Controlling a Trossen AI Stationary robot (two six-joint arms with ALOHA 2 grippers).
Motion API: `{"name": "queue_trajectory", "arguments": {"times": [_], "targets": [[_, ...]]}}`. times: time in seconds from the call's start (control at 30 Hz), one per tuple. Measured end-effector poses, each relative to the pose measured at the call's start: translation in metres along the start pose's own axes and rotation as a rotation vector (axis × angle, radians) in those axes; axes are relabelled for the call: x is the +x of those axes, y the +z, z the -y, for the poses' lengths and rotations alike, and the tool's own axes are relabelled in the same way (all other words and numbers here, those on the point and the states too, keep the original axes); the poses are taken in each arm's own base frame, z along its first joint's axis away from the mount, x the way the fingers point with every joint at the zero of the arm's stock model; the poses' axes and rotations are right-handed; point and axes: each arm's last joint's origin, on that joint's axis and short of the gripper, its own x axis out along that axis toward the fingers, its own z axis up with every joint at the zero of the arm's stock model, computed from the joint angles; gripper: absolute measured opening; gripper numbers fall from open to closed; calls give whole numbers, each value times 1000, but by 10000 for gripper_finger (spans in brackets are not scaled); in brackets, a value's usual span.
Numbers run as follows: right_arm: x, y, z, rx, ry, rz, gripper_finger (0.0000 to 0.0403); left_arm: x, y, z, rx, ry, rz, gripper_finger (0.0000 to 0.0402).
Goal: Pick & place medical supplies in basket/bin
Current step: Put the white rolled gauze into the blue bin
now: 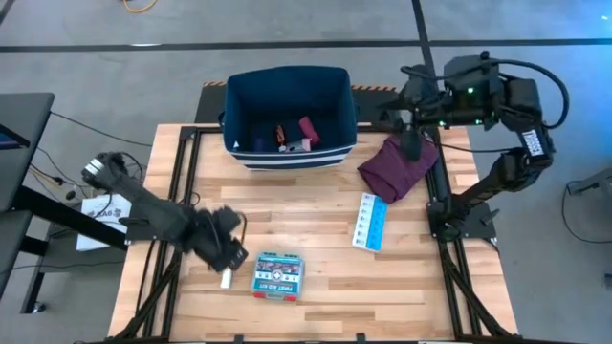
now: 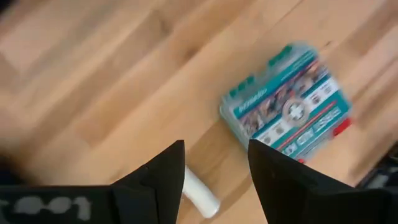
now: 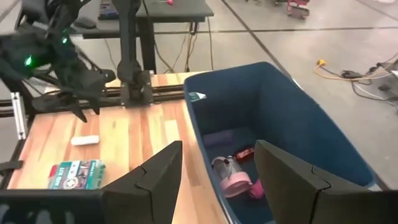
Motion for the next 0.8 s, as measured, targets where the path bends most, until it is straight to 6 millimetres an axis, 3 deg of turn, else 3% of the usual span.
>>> {"name": "queue_trajectory", "arguments": {"times": [0.2,0.4,0.53,0.8], "targets": [[20,-1,-8,-25,33,-73,194,53,-35,31,10,126,-108,164],[48,-2,-13,-45,38,-143,189,102,-53,42,47,323,-200,164],[69,-4,-18,-68,51,-209,185,112,-57,45,-3,344,-198,164],[87,-9,-24,-147,64,-287,185,103,-85,47,-73,323,-165,164]]}}
